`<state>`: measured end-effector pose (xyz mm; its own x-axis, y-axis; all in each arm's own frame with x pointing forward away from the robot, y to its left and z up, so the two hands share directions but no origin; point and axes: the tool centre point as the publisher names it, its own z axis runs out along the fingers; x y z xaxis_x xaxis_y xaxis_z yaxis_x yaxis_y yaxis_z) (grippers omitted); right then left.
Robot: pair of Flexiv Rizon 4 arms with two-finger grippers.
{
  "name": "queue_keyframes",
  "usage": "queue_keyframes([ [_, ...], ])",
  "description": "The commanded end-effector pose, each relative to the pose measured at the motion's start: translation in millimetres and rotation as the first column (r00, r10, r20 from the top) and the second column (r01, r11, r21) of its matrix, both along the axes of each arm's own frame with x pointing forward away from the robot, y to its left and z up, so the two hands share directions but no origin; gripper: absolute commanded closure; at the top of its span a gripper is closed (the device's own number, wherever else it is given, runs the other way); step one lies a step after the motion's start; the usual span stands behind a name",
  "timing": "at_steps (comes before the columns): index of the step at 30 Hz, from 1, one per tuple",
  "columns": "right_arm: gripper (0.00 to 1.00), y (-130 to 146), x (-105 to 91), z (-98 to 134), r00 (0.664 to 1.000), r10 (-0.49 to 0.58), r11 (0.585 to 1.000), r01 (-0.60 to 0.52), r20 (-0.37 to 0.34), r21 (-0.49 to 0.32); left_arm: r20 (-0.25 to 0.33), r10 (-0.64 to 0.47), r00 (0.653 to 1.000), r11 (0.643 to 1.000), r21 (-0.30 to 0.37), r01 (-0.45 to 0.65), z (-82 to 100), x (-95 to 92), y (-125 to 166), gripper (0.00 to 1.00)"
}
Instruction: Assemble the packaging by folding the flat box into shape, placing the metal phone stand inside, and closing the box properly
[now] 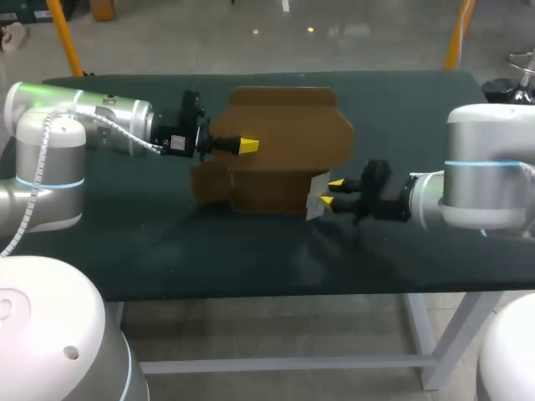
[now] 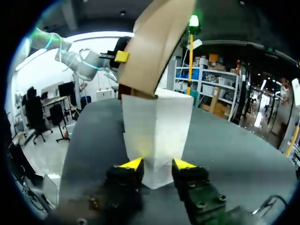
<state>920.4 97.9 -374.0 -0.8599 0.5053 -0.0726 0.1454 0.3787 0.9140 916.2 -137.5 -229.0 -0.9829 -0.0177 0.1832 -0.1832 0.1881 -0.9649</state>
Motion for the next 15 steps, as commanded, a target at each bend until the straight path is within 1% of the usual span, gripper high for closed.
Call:
queue_keyframes([
  [1, 0.56, 6.4, -2.7, -2.7, 0.999, -0.045, 0.999, 0.045, 0.028, 0.010, -0.001, -0.003, 1.000, 1.000, 0.000, 0.003, -3.1, -0.1, -0.4, 1.00],
  [7, 0.56, 8.7, -2.5, -1.6, 0.991, -0.127, 0.992, 0.127, 0.033, 0.010, -0.001, -0.003, 1.000, 1.000, 0.000, 0.003, -3.1, -0.1, -0.4, 1.00],
  [10, 0.55, 9.0, -0.8, -3.1, 0.982, -0.185, 0.983, 0.185, 0.036, 0.005, -0.001, -0.003, 1.000, 1.000, 0.000, 0.003, -3.1, -0.1, -0.4, 1.00],
  [15, 0.56, 10.8, 2.4, -3.2, 0.969, -0.247, 0.969, 0.247, 0.026, 0.027, -0.001, -0.003, 1.000, 1.000, 0.000, 0.003, -3.1, -0.1, -0.4, 1.00],
])
